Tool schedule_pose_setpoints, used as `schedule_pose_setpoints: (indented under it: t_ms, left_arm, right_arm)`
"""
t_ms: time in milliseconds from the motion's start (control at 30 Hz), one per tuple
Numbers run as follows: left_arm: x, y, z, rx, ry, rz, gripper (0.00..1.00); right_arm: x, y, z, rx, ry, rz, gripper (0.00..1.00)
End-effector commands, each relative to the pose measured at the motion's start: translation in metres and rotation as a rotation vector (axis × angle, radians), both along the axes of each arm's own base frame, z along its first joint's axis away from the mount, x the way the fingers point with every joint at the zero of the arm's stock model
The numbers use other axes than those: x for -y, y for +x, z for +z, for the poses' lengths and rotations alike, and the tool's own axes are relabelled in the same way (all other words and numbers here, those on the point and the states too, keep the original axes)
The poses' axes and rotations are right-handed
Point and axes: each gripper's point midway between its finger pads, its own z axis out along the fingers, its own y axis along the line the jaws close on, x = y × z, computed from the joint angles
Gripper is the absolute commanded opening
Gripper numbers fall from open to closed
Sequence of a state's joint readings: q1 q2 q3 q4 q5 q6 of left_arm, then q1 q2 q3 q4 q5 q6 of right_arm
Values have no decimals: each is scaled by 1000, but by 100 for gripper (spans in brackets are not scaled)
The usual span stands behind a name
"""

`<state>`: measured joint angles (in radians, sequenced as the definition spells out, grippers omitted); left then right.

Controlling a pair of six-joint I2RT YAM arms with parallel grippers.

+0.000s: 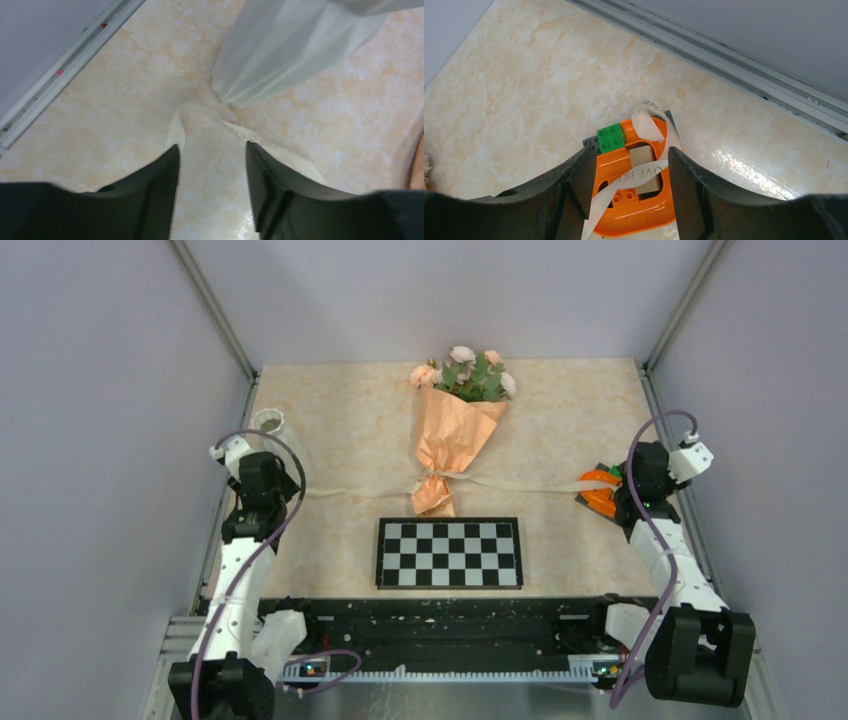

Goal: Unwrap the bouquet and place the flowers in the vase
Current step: Untie the ribbon from the wrapping paper.

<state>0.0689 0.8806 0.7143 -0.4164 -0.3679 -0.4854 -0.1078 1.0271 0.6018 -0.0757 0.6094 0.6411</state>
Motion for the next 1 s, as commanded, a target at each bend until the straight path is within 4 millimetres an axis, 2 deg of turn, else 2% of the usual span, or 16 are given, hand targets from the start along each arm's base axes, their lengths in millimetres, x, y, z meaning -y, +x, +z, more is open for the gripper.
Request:
schedule_pose_setpoints:
  t_ms: [0,100,133,233,400,567,767,967]
  left_arm:
    - [-4,-1,9,42,7,23,64]
    - [-5,-4,15,65,6,32,92]
    - [-4,-5,17,73,7,29,98]
    - [2,-4,24,92,2,-15,99]
    - [33,6,29,104,-61,-193,99]
    - [62,14,28,97,-82,-306,98]
    - [114,22,22,56,-47,-447,99]
    - [171,24,18,78,-137,-581,99]
  right_arm:
    - [0,6,9,27,-14,30,63]
    - [-2,9,16,36,-29,61,72]
    - [-4,11,19,40,-36,80,74]
    - [-13,18,29,48,-55,161,75]
    - [-38,37,47,95,-56,344,75]
    - [-80,51,48,129,10,585,75]
    - [-134,57,36,126,98,825,72]
    - [-210,50,23,92,128,1081,72]
